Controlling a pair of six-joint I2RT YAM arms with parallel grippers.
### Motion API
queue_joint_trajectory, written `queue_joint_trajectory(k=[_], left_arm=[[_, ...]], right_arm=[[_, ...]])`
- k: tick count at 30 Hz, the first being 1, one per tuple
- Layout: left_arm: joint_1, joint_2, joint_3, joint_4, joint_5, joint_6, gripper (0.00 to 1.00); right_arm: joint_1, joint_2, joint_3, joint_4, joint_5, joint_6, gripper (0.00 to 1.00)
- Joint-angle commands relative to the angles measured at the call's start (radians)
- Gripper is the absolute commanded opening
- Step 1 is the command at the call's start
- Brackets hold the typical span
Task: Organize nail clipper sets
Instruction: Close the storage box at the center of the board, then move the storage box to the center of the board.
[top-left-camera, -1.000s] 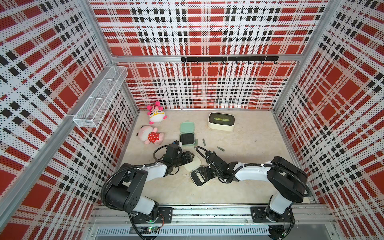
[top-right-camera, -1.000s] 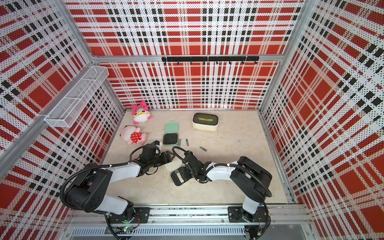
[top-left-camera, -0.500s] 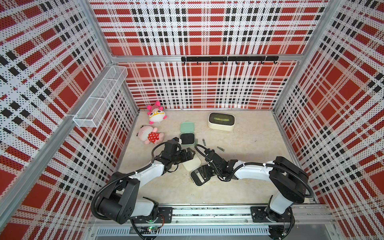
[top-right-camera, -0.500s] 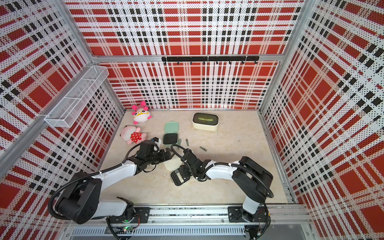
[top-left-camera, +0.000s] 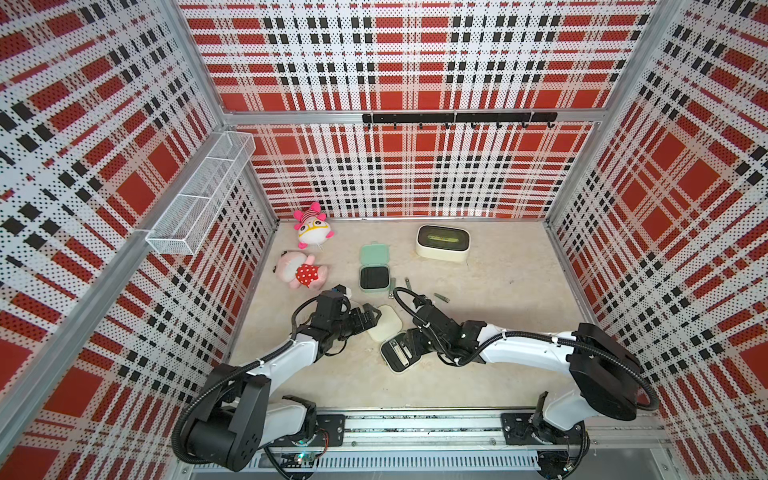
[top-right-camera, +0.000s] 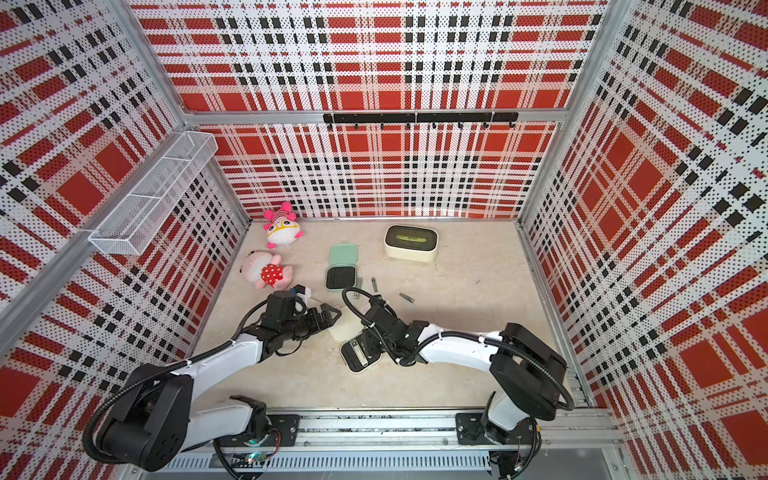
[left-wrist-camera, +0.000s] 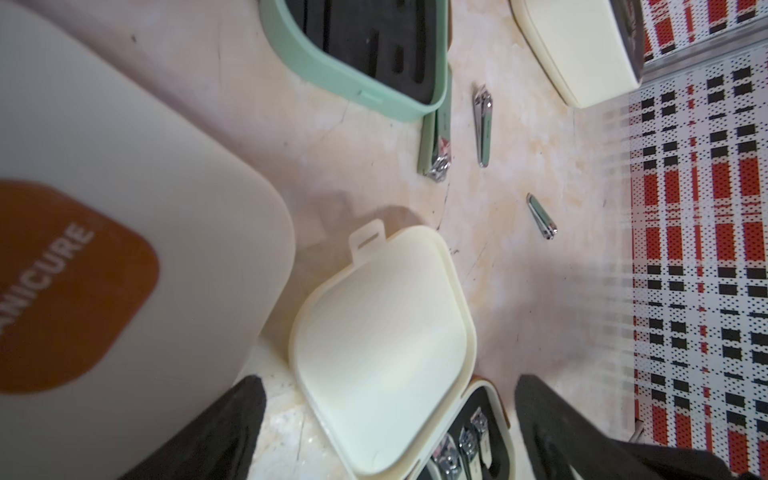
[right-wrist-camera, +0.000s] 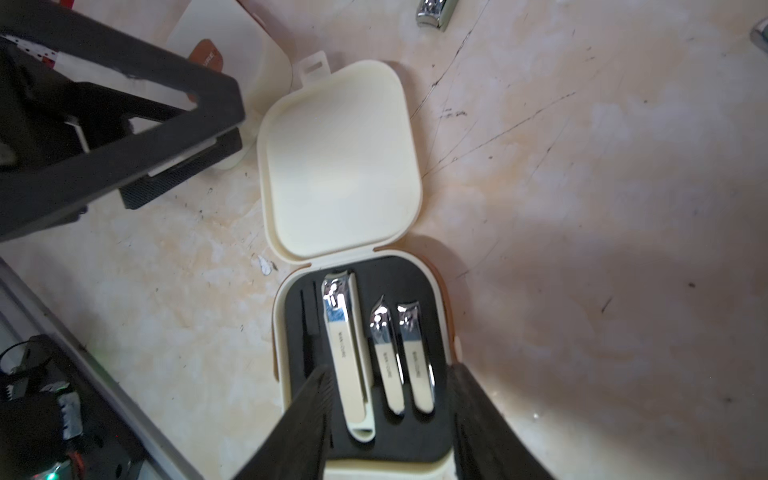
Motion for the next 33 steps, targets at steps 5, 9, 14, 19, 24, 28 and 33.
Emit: queue_joint_trajectory(k=[5,9,14,19,24,28,33], left_arm=[[-0.005,0.007,-0.088,0.158,0.004,-0.053,0.98],[-0.006,0.032,-0.134,0.270,0.019,-0.074,0.98],[-0.004,0.078,-0.178,0.396,0.070,-0.074,0.98],[0.001,0.097,-0.216,0.533,0.121,-0.070,0.98],[0.002,0.104,-0.220,0.637,0.173,-0.056,0.98],[0.002,0.102,-0.217,0.694,0.216,-0.066,0.98],[-0.004,0.047,-0.222,0.706,0.229,-0.083,0.98]], right_arm=[[0.072,-0.083,-0.114,-0.029,0.042,0.168,0.38],[0.091,-0.075,-0.165,0.015,0.029,0.222,0.36],[0.095,-0.064,-0.220,0.080,0.016,0.290,0.34],[0.094,-0.045,-0.241,0.121,0.028,0.325,0.34],[0.087,0.007,-0.211,0.129,0.024,0.341,0.35],[0.079,0.027,-0.202,0.143,0.021,0.354,0.35],[0.066,0.034,-0.207,0.170,0.021,0.367,0.35]])
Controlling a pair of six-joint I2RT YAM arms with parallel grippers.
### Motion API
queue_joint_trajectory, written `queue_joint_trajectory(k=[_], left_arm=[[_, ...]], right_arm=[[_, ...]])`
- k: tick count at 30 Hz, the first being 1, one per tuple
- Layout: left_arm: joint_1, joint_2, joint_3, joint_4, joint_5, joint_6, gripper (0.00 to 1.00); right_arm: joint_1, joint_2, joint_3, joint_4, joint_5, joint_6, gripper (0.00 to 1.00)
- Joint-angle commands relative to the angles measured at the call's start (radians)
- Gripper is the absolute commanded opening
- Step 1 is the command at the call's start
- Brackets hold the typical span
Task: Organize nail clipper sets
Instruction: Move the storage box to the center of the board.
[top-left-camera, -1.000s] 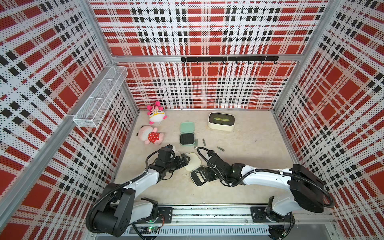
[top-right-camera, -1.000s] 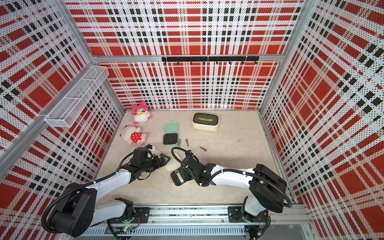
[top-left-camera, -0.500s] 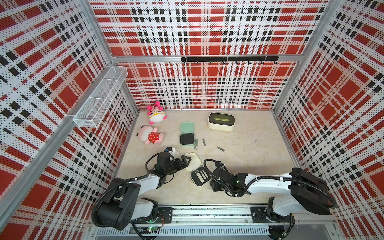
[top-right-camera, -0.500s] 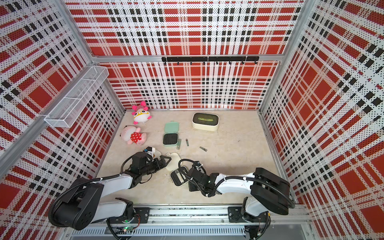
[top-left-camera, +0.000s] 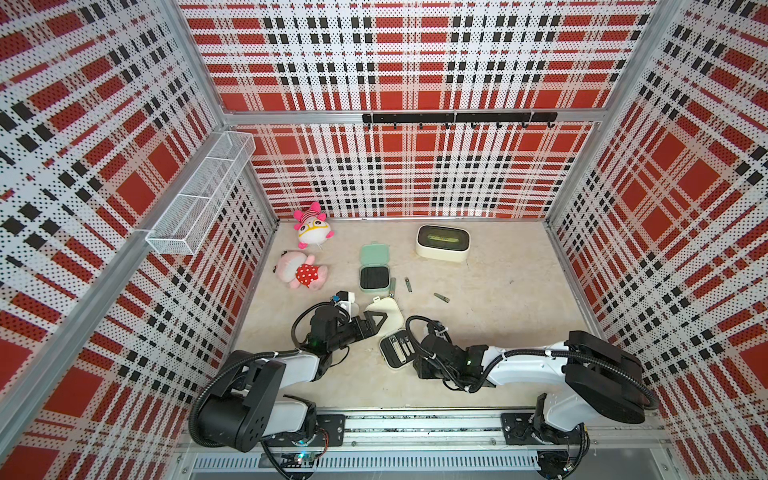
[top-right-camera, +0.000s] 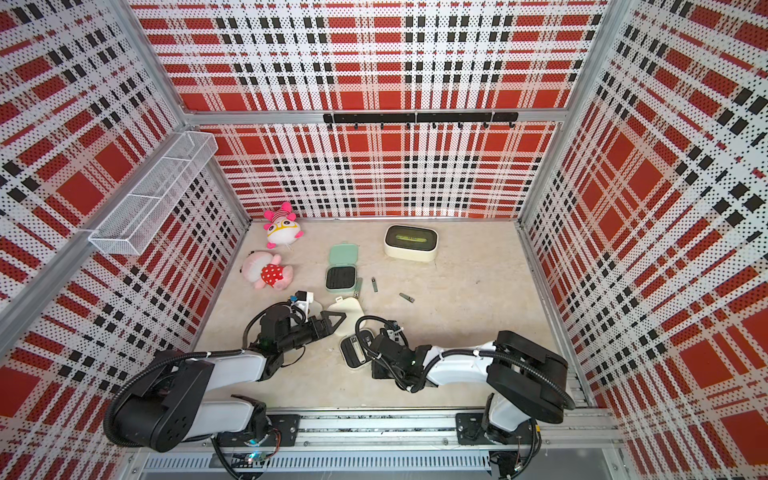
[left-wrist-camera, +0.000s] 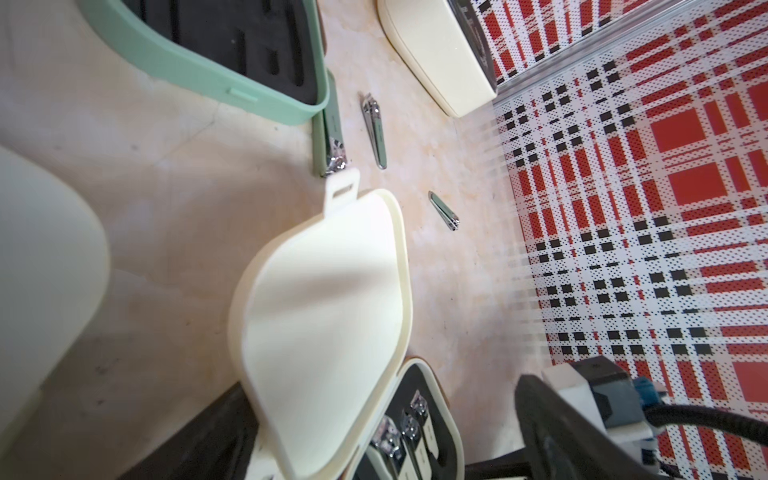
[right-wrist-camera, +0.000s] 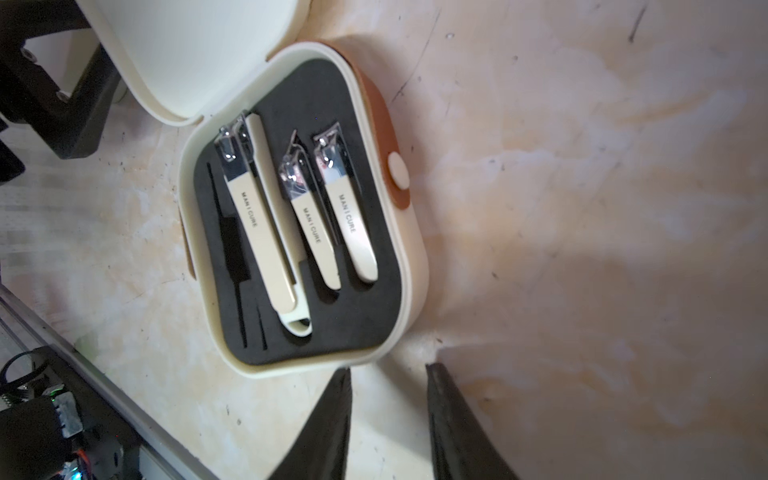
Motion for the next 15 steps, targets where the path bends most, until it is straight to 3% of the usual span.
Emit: queue_joint_trajectory(k=[1,15], left_arm=[[-0.006,-0.051,-0.010,0.060,0.038,-0.016,0.98],[-0.079,-0.227,0.036,-0.109,0.000,-0.014,0.98]], right_arm=[[-0.012,0.022,-0.003,0.019,0.012,0.036,0.35],[-0.059,0.025,0.010,0.029,0.009,0.023,0.36]])
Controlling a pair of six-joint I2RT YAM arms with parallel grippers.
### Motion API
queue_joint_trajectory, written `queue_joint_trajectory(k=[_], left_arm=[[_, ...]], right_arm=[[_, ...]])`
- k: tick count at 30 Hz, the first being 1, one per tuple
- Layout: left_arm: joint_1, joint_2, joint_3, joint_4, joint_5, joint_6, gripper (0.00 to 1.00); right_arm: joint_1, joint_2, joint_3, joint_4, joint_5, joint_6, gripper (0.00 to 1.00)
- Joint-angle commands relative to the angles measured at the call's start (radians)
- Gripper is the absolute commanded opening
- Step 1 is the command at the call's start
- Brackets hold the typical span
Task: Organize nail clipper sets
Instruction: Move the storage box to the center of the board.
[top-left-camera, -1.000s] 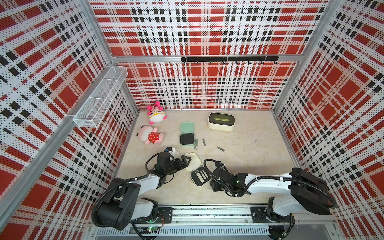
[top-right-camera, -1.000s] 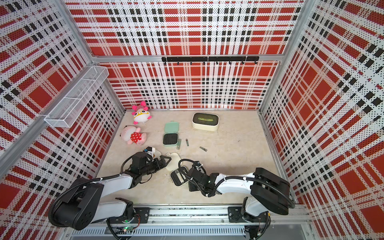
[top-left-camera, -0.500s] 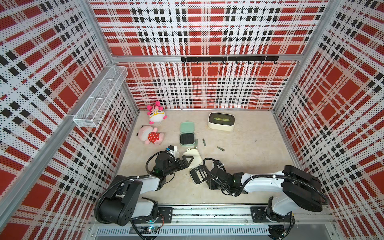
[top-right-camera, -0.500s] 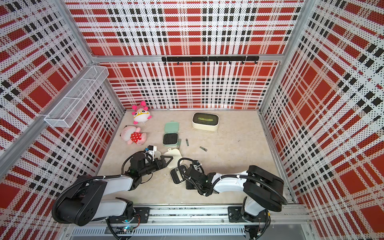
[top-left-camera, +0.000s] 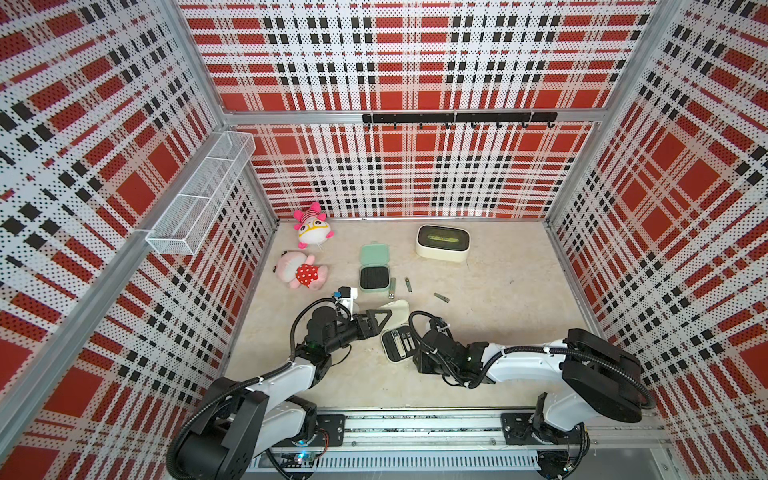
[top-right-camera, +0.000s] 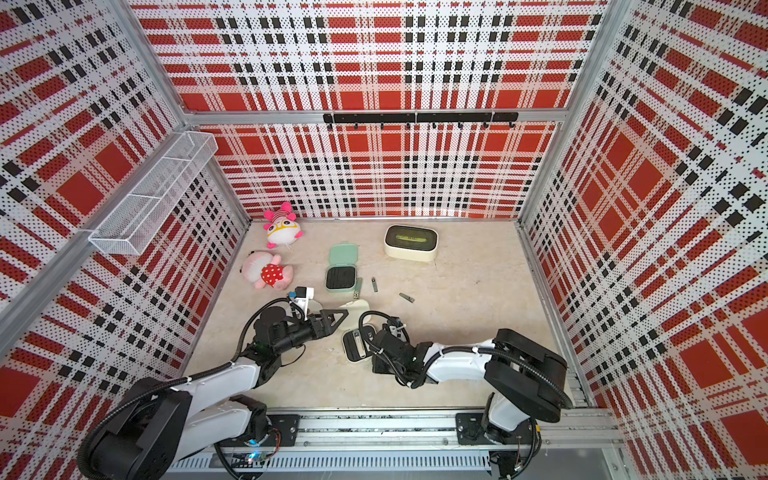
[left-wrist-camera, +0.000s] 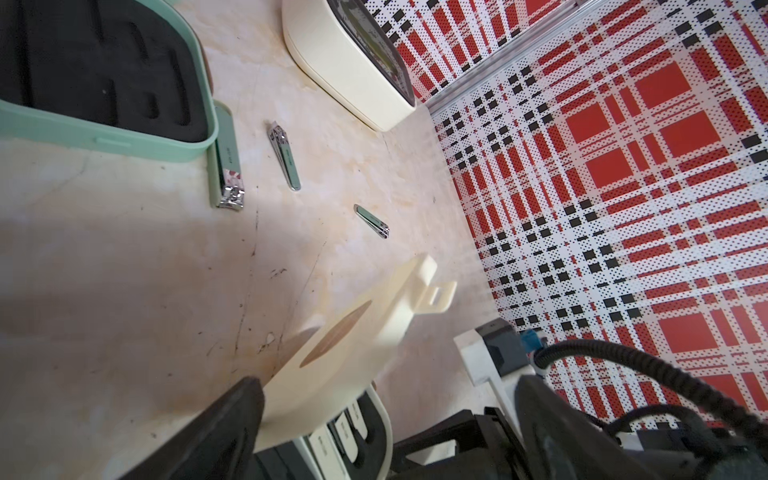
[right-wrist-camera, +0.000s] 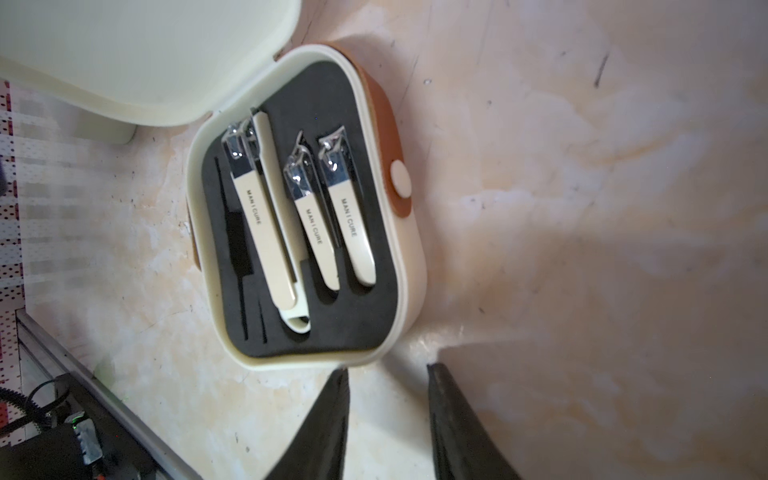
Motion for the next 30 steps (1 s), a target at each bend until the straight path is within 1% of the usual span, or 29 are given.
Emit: queue_joint_trajectory(k=[1,6,12,21,30], left_arm=[[-0.016,-0.045,0.033,-0.060,-0.006,0.011,0.98],[-0.032,-0.081,0.041,-0.081,-0.001,-0.004,0.98],[-0.044,-0.074,0.053,-0.090,0.004,-0.017,0.98],[-0.073,0.037,0.110,-0.091,0.008,-0.022,1.00],[-0.099,0.117,0.146,-0.096,-0.016,-0.027,0.97]], right_arm=[[-0.021,0.023,0.012,0.006,0.014,0.006,0.36],[-0.051,0.054,0.022,0.029,-0.007,-0.003,0.36],[-0.089,0.081,0.040,0.056,-0.024,-0.021,0.36],[-0.170,0.093,0.033,0.127,-0.080,-0.042,0.36],[-0.250,0.162,0.136,0.112,-0.150,-0.127,0.37]])
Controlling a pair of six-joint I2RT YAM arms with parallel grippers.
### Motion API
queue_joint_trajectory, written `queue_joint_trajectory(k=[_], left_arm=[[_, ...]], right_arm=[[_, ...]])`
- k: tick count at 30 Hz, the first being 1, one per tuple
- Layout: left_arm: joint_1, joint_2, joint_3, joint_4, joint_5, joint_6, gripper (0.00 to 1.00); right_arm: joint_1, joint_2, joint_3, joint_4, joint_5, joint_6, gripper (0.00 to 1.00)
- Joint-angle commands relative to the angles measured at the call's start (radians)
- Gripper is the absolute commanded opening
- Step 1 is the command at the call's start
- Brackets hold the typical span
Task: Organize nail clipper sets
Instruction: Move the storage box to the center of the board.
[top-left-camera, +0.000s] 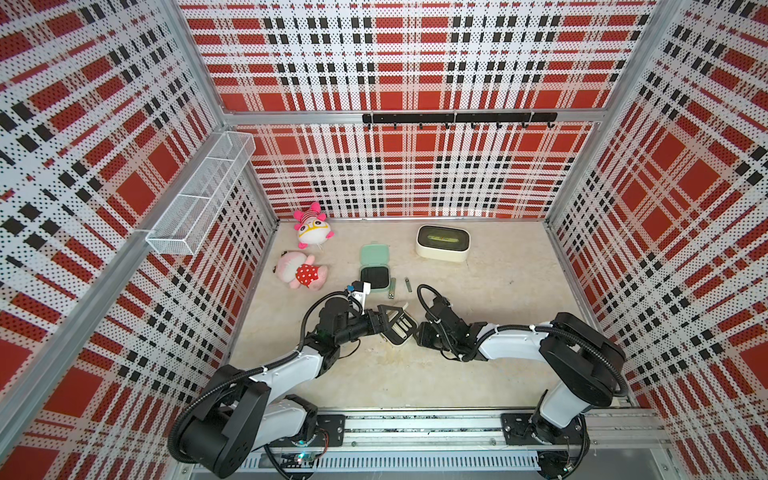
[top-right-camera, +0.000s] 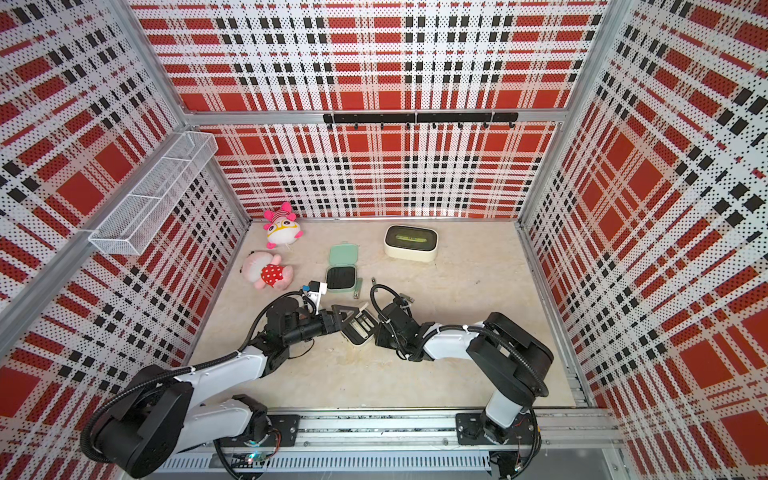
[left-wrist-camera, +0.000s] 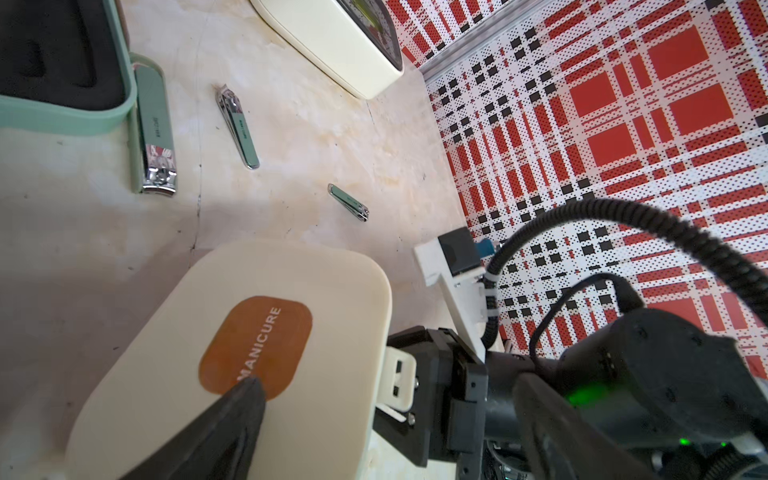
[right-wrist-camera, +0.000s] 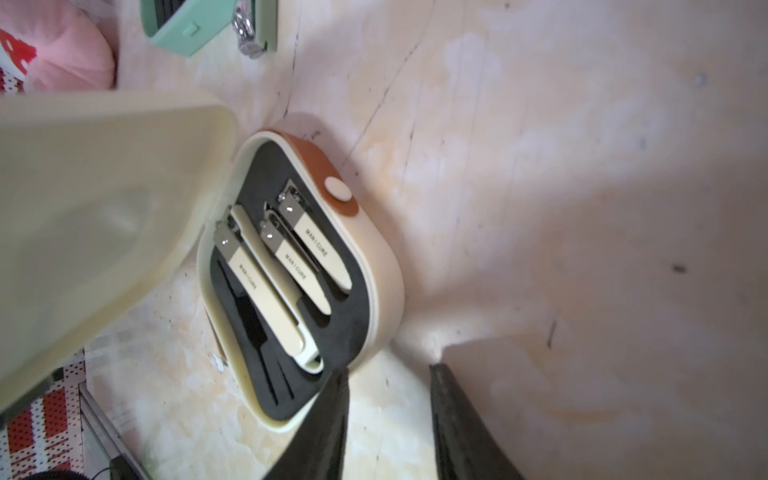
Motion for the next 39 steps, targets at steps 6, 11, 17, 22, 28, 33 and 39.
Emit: queue_joint_trajectory(k=[6,11,17,22,28,33,39], left_arm=[[-0.020,0.051,0.026,-0.009,-0.034,-0.013,0.95],[-0.026,0.097,0.032,-0.009,-0.054,-0.029,0.92],[-0.025,0.172,0.064,-0.029,-0.085,-0.054,0.90],[-0.027,0.228,0.094,-0.065,-0.090,-0.050,0.89],[-0.025,0.254,0.116,-0.167,-0.146,-0.011,0.89],[-0.021,0.266,0.116,-0.181,-0.158,-0.004,0.89],[-0.016,0.258,0.119,-0.190,-0.155,-0.001,0.89]], right_arm=[[-0.058,0.045,0.113,-0.088,-0.023,-0.081,0.37],[-0.064,-0.030,0.099,-0.149,0.038,-0.036,0.38],[-0.037,-0.098,0.080,-0.177,0.063,0.012,0.33],[0.026,-0.121,0.101,-0.189,0.099,0.052,0.34],[0.082,-0.078,0.123,-0.167,0.103,0.093,0.33],[0.099,-0.044,0.130,-0.143,0.094,0.118,0.32],[0.100,-0.007,0.118,-0.102,0.083,0.137,0.33]])
